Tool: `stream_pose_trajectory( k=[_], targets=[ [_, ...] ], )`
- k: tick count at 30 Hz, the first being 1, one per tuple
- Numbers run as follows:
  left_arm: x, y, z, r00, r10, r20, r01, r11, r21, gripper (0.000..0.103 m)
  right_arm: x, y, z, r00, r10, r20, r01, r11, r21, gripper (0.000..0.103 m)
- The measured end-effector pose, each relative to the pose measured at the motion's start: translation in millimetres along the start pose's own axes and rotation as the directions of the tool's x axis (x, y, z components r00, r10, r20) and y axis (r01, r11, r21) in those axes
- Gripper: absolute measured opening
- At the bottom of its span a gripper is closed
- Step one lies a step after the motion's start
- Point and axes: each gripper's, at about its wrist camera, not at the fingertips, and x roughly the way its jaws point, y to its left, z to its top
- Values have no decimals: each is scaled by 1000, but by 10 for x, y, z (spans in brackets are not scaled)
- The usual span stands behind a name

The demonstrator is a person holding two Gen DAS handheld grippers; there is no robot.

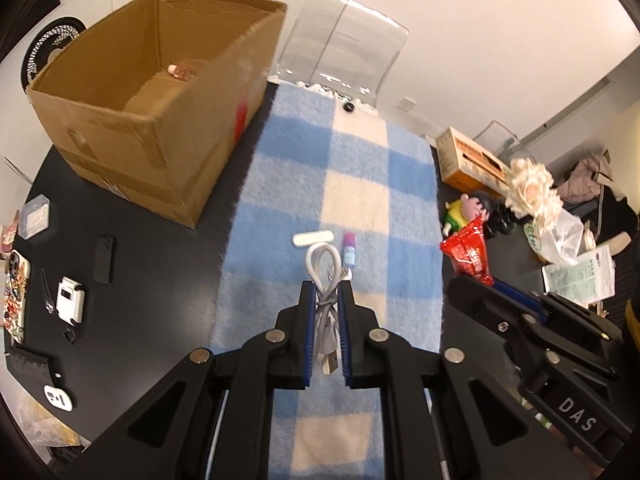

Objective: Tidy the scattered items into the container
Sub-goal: 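Carry the cable in the left gripper while the right carries the candy over the box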

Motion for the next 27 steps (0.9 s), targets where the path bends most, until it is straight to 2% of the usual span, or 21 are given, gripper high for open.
stream_pose_trajectory(
  k=[16, 27],
  targets=[
    [-372, 638, 786, 992, 61, 107, -51, 994, -100, 11, 436, 737, 933, 996, 93, 7, -91, 988, -128, 19],
    [-296, 1220, 1338, 986, 95, 135, -69, 980, -185, 11, 942, 1156, 1598, 989, 145, -16, -146, 972, -182, 19]
  ],
)
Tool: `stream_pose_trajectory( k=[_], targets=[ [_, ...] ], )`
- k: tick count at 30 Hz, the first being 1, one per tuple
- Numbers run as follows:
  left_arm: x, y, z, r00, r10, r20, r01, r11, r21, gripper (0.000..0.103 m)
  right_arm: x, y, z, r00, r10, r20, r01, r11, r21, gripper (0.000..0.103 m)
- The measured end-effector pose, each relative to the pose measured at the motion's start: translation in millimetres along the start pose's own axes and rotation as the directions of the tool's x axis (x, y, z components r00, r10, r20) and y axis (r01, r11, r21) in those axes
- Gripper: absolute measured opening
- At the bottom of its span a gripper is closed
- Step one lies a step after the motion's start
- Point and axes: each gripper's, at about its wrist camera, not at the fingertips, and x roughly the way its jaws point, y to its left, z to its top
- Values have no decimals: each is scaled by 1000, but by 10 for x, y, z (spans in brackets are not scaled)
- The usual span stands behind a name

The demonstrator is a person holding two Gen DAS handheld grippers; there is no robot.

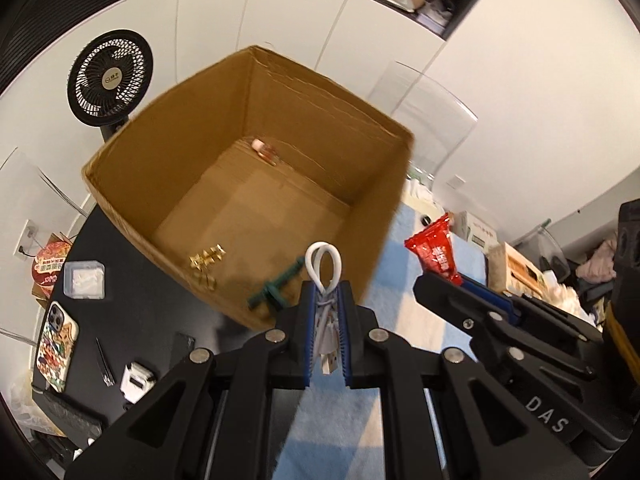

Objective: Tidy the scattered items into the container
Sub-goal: 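Carry the cable in the left gripper while the right carries the candy over the box, then open both grippers to drop the cable and candy into the box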

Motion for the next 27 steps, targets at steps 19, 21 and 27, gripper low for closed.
stream_pose_trajectory(
  k=[19, 21, 27],
  targets=[
    [356, 509, 386, 999, 47, -7, -47, 997, -58, 35, 767, -37, 472, 996, -16, -84, 11, 998, -65, 30],
    [351, 531, 357, 998, 57, -7, -57, 996, -65, 73, 738, -65, 462, 997, -21, -76, 17, 998, -60, 44],
    [271, 557, 232, 998, 67, -1, -67, 996, -58, 84, 568, -156, 419, 998, -32, -51, 30, 999, -32, 46]
  ],
)
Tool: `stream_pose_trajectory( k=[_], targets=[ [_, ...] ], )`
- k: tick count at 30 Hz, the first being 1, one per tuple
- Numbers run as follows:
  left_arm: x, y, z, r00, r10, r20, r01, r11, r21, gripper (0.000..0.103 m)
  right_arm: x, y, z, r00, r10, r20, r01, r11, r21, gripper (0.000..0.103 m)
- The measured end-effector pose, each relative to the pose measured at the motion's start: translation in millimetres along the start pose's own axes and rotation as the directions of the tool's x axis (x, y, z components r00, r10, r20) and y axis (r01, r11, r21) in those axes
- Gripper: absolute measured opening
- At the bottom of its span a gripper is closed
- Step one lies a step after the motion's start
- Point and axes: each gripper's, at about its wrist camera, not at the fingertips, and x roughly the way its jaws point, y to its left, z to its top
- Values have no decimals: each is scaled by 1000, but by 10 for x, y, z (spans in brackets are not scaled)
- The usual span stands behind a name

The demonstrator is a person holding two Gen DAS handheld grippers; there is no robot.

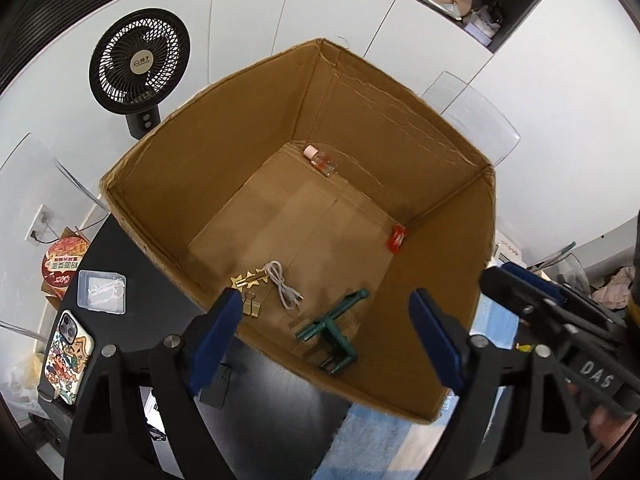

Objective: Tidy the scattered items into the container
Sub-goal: 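Open both grippers to drop the cable and candy into the box, then move both grippers back over the blanket toward the remaining items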

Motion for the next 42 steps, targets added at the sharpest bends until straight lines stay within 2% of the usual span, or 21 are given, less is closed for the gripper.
stream_pose_trajectory(
  k=[4, 14, 26, 35, 36, 38, 42],
  targets=[
    [-101, -88, -104, 1000, -9, -2, 9, 1000, 17, 84, -212, -72, -165, 1000, -13, 16, 12, 1000, 14, 46],
    [-384, -573, -493, 998, -69, -14, 70, 994, 86, 84, -826, -357, -900, 997, -64, 34, 61, 994, 95, 47],
    [-581, -1166, -1290, 991, -102, -89, 119, 968, 220, 84, -1484, -707, -1936, 989, -139, 45, 125, 965, 233, 49],
    [-477, -1426, -1871, 980, -85, -178, 138, 941, 310, 84, -1715, -883, -2638, 985, -173, 27, 153, 926, 345, 69],
    [-464, -1446, -1919, 979, -83, -184, 140, 936, 322, 85, -1723, -893, -2687, 984, -175, 24, 156, 922, 354, 74],
    [-426, -1464, -1991, 976, -86, -200, 152, 926, 345, 93, -1735, -910, -2780, 983, -185, 17, 166, 914, 369, 80],
    [-322, -1410, -2071, 969, -92, -231, 169, 924, 344, 95, -1733, -908, -2902, 977, -211, -4, 196, 899, 391, 90]
  ],
)
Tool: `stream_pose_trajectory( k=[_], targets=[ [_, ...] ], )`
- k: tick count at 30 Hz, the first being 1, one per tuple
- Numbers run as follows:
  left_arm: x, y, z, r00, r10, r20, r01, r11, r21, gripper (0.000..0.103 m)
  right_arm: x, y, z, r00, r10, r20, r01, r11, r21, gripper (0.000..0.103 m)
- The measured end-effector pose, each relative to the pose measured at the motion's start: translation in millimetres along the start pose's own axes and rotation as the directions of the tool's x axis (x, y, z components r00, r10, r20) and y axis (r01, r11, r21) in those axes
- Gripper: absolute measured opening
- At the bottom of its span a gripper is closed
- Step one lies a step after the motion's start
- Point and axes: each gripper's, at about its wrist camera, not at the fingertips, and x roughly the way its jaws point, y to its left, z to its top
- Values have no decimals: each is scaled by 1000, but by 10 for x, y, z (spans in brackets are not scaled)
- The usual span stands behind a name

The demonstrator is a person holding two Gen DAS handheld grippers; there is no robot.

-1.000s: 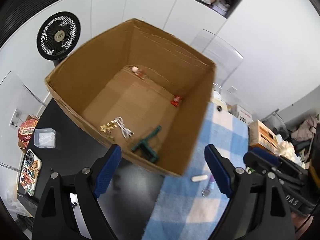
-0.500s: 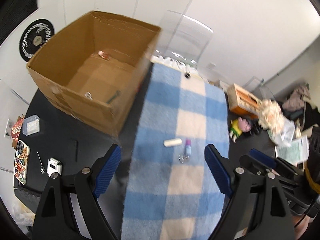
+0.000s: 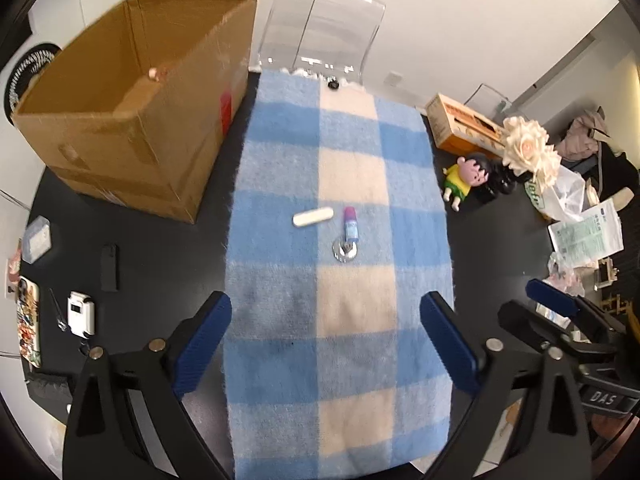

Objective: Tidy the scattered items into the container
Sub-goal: 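Move both grippers back over the blanket toward the remaining items, then grasp the white nail file with the left gripper and lift it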

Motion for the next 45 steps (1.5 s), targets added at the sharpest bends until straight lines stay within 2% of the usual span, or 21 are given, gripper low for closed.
stream_pose_trajectory(
  k=[7, 15, 17, 20, 23, 24, 26, 31, 38, 42, 43, 44, 45],
  targets=[
    [276, -3, -41, 999, 3, -51, -3, 1000, 9, 95, 160, -109, -67, 999, -27, -21, 27, 999, 24, 90],
    [648, -73, -29, 997, 25, -71, -30, 996, -78, 95, 469, -260, 111, 998, 21, -56, -23, 999, -42, 90],
    [735, -87, -21, 997, 42, -71, -50, 993, -104, 95, 577, -340, 199, 996, 47, -75, -51, 997, -64, 88],
    [875, -105, -2, 994, 77, -73, -87, 987, -137, 95, 741, -429, 315, 992, 67, -108, -78, 991, -105, 77],
    [1023, -83, 46, 994, 79, -76, -91, 982, -169, 94, 915, -515, 423, 987, 85, -138, -105, 984, -143, 71],
    [1086, -74, 85, 994, 83, -70, -94, 982, -166, 94, 992, -534, 452, 985, 90, -148, -113, 982, -153, 68],
    [1192, -58, 168, 993, 93, -73, -103, 983, -149, 84, 1147, -569, 509, 981, 98, -170, -127, 977, -172, 64],
    [1444, -13, 378, 991, 108, -75, -114, 990, -83, 78, 1490, -595, 560, 972, 114, -207, -146, 978, -150, 54],
    [1828, 90, 597, 989, 84, -123, -87, 996, -19, 78, 1925, -624, 632, 961, 139, -239, -157, 986, -58, 53],
    [1992, 123, 672, 986, 86, -142, -87, 996, -3, 78, 2071, -640, 882, 964, 125, -233, -145, 987, -70, 53],
    [2034, 127, 688, 985, 88, -148, -89, 996, -1, 76, 2118, -654, 981, 966, 119, -230, -141, 987, -78, 53],
    [2076, 131, 704, 984, 89, -154, -90, 996, 1, 65, 2166, -668, 1081, 967, 114, -228, -136, 987, -87, 53],
    [2119, 135, 719, 983, 91, -160, -92, 996, 3, 60, 2218, -680, 1180, 968, 109, -226, -133, 986, -97, 53]
  ],
)
